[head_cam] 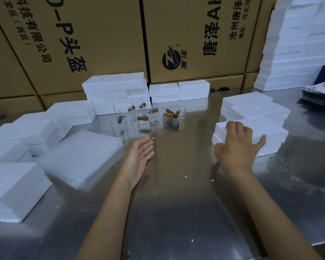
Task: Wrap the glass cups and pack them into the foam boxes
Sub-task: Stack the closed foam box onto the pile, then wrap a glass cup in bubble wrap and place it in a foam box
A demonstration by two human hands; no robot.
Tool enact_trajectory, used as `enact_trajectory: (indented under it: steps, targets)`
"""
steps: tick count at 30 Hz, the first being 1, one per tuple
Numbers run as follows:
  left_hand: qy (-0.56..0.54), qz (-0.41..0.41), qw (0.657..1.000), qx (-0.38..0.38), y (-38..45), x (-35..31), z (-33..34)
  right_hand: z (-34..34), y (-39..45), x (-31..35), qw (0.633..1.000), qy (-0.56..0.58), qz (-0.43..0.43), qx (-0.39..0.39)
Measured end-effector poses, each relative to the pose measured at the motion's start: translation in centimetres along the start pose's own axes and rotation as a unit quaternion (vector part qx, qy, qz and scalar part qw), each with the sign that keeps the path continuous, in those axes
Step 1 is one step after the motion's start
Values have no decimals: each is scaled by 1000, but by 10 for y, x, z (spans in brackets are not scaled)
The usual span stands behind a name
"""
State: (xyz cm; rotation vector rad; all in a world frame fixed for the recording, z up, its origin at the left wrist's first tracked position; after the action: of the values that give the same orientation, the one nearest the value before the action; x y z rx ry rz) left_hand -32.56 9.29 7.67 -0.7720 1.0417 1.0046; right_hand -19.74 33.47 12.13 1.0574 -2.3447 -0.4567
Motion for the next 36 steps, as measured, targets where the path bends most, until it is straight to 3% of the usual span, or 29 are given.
enact_trajectory:
  steps: [6, 14, 22, 27, 30, 32, 34, 36]
  targets:
    - [0, 6, 1000, 5, -1, 0, 2, 8, 16, -17, 991, 120, 12, 54]
    - [17, 10, 1000, -3, -1, -1, 7, 27, 48, -26, 988, 140, -17, 59]
    - [10, 5, 1000, -5, 3, 1, 5, 41, 76, -26, 989, 122, -13, 82]
    - [-2, 1, 1000, -9, 3, 1, 4, 38, 71, -13, 998, 12, -12, 61]
    - [-1, 1, 1000, -24, 4, 2, 3, 39, 53, 10, 995, -51, -88, 15]
    - [27, 17, 999, -43, 6, 2, 4, 44, 38, 30, 986, -20, -165, 16]
    - [69, 37, 995, -62, 6, 4, 7, 55, 24, 51, 969, 67, -227, 70]
    - [113, 51, 989, -80, 6, 6, 11, 68, 14, 67, 948, 160, -233, 149]
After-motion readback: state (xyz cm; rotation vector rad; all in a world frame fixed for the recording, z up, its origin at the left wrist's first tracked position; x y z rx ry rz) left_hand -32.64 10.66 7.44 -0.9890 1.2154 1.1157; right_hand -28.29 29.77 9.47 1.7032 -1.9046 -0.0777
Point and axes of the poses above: each hand's wrist, its own y-axis towards the middle knuckle, its own z-axis out of the palm, x = y × z, the point moved 3 cm from there along y, towards the middle knuckle, and after that the axes turned 3 degrees about y, right-handed, at the moved point
